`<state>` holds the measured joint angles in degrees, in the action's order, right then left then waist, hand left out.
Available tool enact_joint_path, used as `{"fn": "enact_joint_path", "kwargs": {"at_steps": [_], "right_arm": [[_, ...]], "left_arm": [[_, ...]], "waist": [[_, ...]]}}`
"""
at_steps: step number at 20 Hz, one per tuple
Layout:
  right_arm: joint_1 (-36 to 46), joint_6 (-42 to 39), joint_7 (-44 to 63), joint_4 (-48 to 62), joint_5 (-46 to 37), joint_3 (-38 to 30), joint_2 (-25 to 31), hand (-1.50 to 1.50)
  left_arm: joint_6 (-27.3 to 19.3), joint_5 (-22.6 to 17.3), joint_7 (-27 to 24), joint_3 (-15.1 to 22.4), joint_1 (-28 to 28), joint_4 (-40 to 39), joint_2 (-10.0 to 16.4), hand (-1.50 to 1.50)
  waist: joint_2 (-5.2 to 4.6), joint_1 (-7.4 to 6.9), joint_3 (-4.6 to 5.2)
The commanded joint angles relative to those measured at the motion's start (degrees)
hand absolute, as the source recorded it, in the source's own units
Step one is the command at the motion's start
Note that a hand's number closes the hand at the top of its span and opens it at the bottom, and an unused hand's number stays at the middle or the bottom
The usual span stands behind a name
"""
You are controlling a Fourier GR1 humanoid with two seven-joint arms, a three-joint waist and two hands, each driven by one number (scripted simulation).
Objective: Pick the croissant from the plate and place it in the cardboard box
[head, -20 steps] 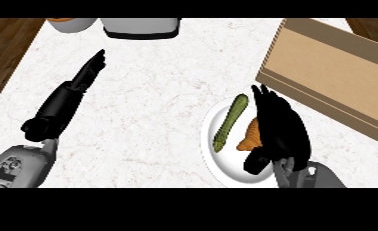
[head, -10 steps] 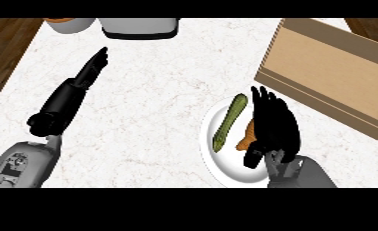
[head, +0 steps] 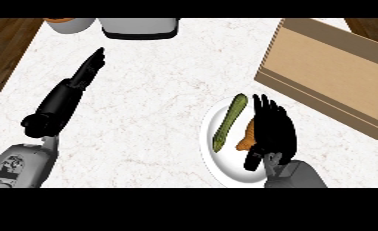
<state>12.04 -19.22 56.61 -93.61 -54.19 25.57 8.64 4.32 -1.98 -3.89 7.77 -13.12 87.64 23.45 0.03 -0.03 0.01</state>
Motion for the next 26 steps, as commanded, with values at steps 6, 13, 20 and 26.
{"fn": "enact_joint_path", "kwargs": {"at_steps": [6, 13, 20, 26], "right_arm": [[3.02, -0.86, 0.5, 6.97, -3.62, -4.75, -3.6, -1.5], [-0.84, 4.89, -4.1, 12.53, -6.99, -6.09, -4.57, -1.5], [-1.62, 5.93, -14.38, 13.7, -6.95, -5.97, -1.55, 1.5], [-0.88, 10.69, -16.39, 12.88, -12.56, -4.25, -1.09, 1.5]], "left_arm": [[2.59, 2.97, -3.75, -3.39, 2.58, -0.68, -2.0, 0.0], [3.7, 5.14, -0.62, -4.62, 0.16, -0.6, -4.38, 0.0], [3.31, 8.63, -1.51, -4.14, -0.72, -1.35, -7.53, 0.0], [6.52, 6.57, 1.48, -7.09, -2.4, -1.35, -6.59, 0.0]], "waist": [[-0.04, -0.15, 0.0], [-0.05, -0.01, -0.01], [-0.08, 0.06, -0.01], [-0.01, 0.12, -0.01]]}}
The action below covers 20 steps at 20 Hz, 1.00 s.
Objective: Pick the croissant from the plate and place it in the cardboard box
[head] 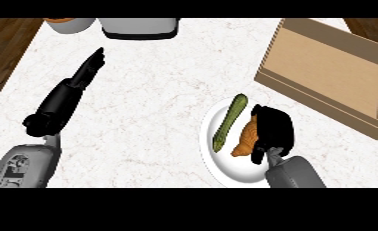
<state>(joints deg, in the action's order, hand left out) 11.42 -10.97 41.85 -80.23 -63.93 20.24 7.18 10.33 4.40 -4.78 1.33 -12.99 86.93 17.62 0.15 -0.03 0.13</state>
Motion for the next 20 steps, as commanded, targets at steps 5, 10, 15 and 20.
{"fn": "enact_joint_path", "kwargs": {"at_steps": [5, 10, 15, 20], "right_arm": [[0.72, 3.15, -2.11, -1.76, -6.82, 2.95, -0.07, 1.5], [7.31, -0.97, -30.43, -1.02, 3.55, 11.49, 2.89, 1.5], [9.75, 3.94, -47.59, -4.91, 7.87, 10.83, 7.58, 1.5], [11.9, 2.41, -51.87, -14.59, 8.47, 6.27, 13.7, 1.5]], "left_arm": [[0.48, 1.87, -0.65, 0.05, 2.56, 2.09, -1.83, 0.0], [0.98, 1.14, 1.57, 1.74, 0.47, 3.72, -2.07, 0.0], [1.22, 0.5, -1.02, -0.85, 2.06, 1.24, -0.81, 0.0], [0.92, 1.49, -1.45, -0.46, 3.08, 1.73, -1.47, 0.0]], "waist": [[-0.09, 0.03, -0.12], [-0.42, -2.78, -0.29], [-0.28, -0.81, -0.18], [0.03, 0.21, -0.11]]}}
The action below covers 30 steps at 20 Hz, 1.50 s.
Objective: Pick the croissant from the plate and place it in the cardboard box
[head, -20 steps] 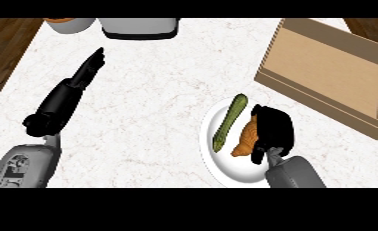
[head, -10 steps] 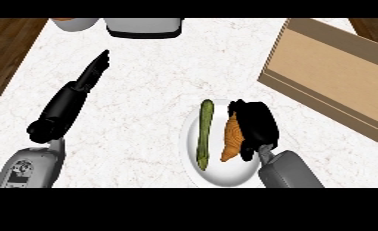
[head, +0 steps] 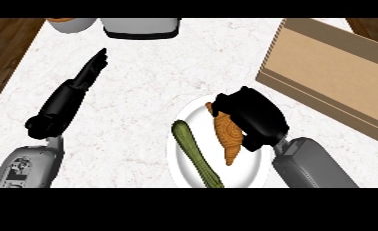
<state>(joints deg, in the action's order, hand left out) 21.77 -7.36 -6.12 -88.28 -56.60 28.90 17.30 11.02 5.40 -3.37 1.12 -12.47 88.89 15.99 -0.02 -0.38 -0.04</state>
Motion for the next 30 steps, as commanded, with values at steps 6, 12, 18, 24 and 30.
{"fn": "enact_joint_path", "kwargs": {"at_steps": [6, 12, 18, 24, 30], "right_arm": [[2.07, -3.0, 6.78, -13.92, 6.37, -12.99, -0.9, 1.5], [4.05, -0.72, 10.41, -9.72, 13.79, -28.71, -0.33, 1.5], [19.67, -2.72, 12.23, 6.19, 16.36, -38.09, 3.86, 1.5], [21.98, -0.93, 4.22, 20.37, 12.13, -39.78, 12.22, 1.5], [25.99, -10.41, -0.99, 38.84, 9.89, -37.54, 19.33, 1.5]], "left_arm": [[0.14, 0.12, 0.63, -0.69, 2.96, 2.91, -0.18, 0.0], [1.24, 0.16, 0.53, -0.88, 2.06, 2.44, 0.41, 0.0], [1.89, 0.53, -4.98, -2.31, -0.08, -3.92, 0.36, 0.0], [1.74, 0.86, 2.13, -1.09, -0.09, 2.23, -0.67, 0.0], [2.07, 1.59, -0.44, -0.65, -0.9, 0.09, -0.76, 0.0]], "waist": [[0.29, 0.51, 0.06], [0.05, 0.27, 0.02], [-0.34, -0.42, 0.08], [-0.2, -0.63, 0.03], [-0.82, -2.16, 0.03]]}}
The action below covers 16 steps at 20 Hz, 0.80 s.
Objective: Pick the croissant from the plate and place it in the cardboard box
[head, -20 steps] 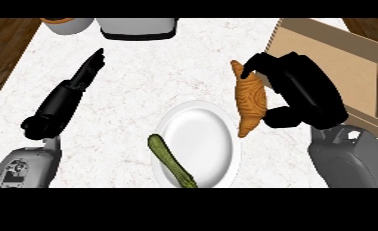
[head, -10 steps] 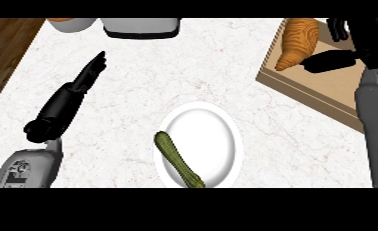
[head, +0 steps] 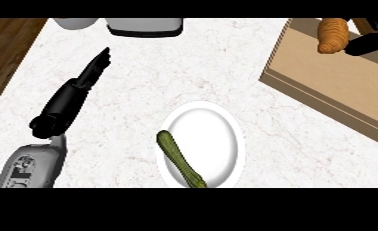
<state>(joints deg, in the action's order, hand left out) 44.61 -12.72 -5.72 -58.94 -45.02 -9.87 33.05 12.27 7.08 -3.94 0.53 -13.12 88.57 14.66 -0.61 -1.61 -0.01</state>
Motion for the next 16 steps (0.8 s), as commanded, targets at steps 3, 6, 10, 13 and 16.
{"fn": "enact_joint_path", "kwargs": {"at_steps": [3, 6, 10, 13, 16], "right_arm": [[5.07, -5.41, -6.73, 17.73, -3.13, 2.2, 4.88, 1.5], [5.21, -8.11, -12.94, 23.68, -4.58, 3.25, 8.75, 1.5], [8.01, -6.17, -13.87, 32.97, -9.31, 5.6, 9.28, 1.5], [8.93, -11.44, -21.87, 35.95, -9.49, 7.3, 10.26, -1.5], [10.89, -10.32, -28.76, 38.5, -7.39, 5.15, 9.58, -1.5]], "left_arm": [[0.31, 0.03, -0.24, 0.09, -0.47, 0.08, -0.45, 0.0], [1.08, -0.06, -1.17, -0.98, -0.8, -0.84, 0.81, 0.0], [0.51, 0.18, -0.4, 0.07, -1.27, -0.81, -0.86, 0.0], [0.87, -0.3, 1.33, -0.1, -1.48, 1.39, -0.7, 0.0], [1.03, 0.08, 0.17, -0.31, -1.97, -0.6, -0.56, 0.0]], "waist": [[-0.26, -0.76, -0.04], [-0.29, -0.72, -0.06], [-0.89, -2.04, -0.12], [-0.43, -1.63, -0.13], [-0.6, -1.72, -0.17]]}}
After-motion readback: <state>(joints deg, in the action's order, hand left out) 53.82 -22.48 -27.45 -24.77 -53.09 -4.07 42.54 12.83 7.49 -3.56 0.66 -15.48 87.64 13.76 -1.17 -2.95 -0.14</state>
